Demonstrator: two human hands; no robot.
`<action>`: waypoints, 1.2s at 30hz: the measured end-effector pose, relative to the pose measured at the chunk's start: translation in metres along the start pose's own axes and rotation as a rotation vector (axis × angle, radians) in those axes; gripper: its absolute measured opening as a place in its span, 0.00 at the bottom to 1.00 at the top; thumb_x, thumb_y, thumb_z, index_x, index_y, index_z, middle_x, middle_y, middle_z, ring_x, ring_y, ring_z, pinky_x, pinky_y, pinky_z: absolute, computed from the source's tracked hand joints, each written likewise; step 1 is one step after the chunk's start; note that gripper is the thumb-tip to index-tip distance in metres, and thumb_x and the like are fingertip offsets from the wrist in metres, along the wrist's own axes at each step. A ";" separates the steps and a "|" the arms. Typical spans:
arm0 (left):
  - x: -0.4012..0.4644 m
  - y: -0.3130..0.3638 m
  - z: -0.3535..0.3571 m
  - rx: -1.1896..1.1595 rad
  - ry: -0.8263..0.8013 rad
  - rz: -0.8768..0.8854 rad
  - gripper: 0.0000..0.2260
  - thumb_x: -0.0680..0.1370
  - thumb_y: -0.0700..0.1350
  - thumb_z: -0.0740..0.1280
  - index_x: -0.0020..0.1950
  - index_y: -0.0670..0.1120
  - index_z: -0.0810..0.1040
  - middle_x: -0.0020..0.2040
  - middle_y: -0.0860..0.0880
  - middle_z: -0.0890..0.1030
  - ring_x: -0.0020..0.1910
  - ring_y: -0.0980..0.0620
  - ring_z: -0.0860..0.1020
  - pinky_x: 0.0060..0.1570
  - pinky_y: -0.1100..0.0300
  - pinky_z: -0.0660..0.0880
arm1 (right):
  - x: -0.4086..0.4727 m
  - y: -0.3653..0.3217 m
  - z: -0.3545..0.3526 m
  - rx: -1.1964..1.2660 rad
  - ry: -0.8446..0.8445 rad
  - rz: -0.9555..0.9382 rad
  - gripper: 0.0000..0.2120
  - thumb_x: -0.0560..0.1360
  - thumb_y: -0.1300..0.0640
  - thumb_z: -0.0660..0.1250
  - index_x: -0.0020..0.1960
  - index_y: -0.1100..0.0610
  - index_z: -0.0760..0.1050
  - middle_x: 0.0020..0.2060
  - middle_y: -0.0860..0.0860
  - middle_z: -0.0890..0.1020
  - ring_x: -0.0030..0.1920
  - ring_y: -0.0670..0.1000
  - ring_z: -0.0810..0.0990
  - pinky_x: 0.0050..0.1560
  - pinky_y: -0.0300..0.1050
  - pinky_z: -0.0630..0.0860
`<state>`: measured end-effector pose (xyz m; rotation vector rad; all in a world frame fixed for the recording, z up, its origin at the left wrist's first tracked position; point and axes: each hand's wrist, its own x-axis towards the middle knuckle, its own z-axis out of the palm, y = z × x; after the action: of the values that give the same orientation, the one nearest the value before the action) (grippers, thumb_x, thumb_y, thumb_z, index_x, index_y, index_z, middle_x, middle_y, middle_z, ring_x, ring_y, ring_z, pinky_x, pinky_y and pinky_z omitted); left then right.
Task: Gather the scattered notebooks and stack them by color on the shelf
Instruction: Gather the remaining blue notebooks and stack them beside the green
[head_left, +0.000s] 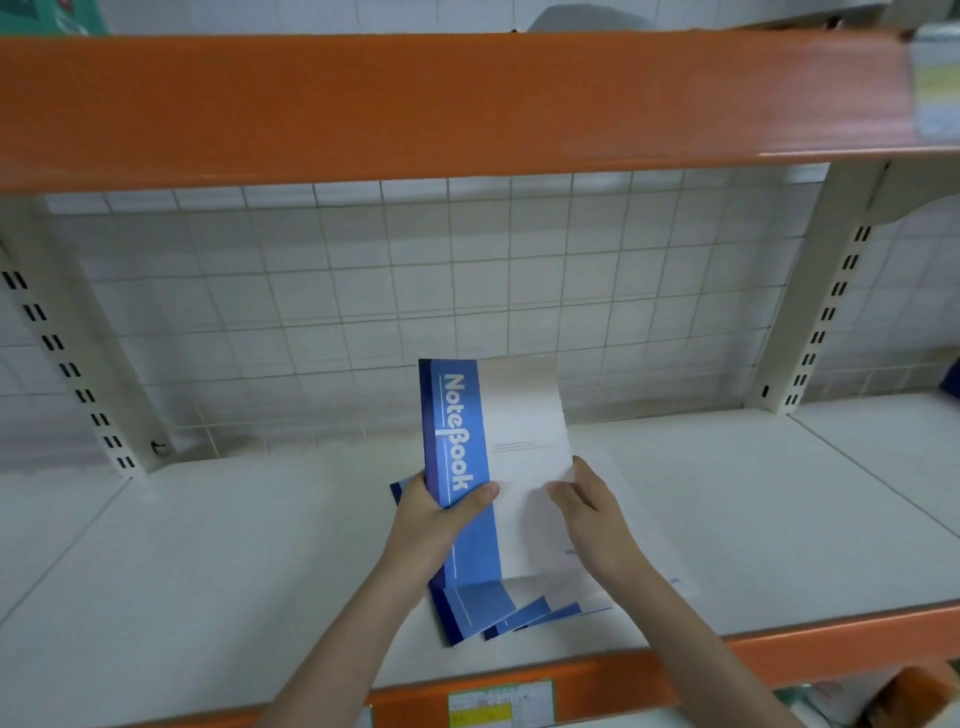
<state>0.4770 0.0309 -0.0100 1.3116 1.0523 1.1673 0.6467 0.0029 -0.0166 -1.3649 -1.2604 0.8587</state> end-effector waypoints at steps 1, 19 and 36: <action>0.002 0.000 0.005 -0.017 0.005 -0.022 0.11 0.73 0.47 0.73 0.54 0.51 0.78 0.48 0.54 0.84 0.46 0.57 0.82 0.42 0.66 0.78 | -0.001 0.000 -0.004 -0.009 0.020 0.048 0.07 0.79 0.62 0.56 0.50 0.57 0.72 0.43 0.51 0.78 0.41 0.49 0.75 0.33 0.33 0.71; -0.004 0.018 0.222 0.095 -0.422 -0.208 0.09 0.83 0.51 0.56 0.53 0.49 0.74 0.46 0.50 0.82 0.40 0.54 0.81 0.26 0.66 0.73 | -0.079 0.010 -0.195 -0.232 0.615 0.339 0.15 0.82 0.54 0.53 0.36 0.54 0.62 0.31 0.50 0.67 0.32 0.49 0.67 0.31 0.35 0.65; -0.098 0.000 0.454 0.098 -0.773 -0.303 0.12 0.83 0.50 0.57 0.58 0.45 0.74 0.46 0.49 0.82 0.41 0.53 0.81 0.31 0.63 0.75 | -0.203 0.064 -0.396 -0.068 0.881 0.465 0.08 0.80 0.55 0.54 0.45 0.57 0.64 0.40 0.55 0.64 0.40 0.51 0.64 0.29 0.38 0.61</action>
<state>0.9121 -0.1305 -0.0105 1.4404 0.6931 0.3189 1.0009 -0.2739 -0.0269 -1.8352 -0.2954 0.4038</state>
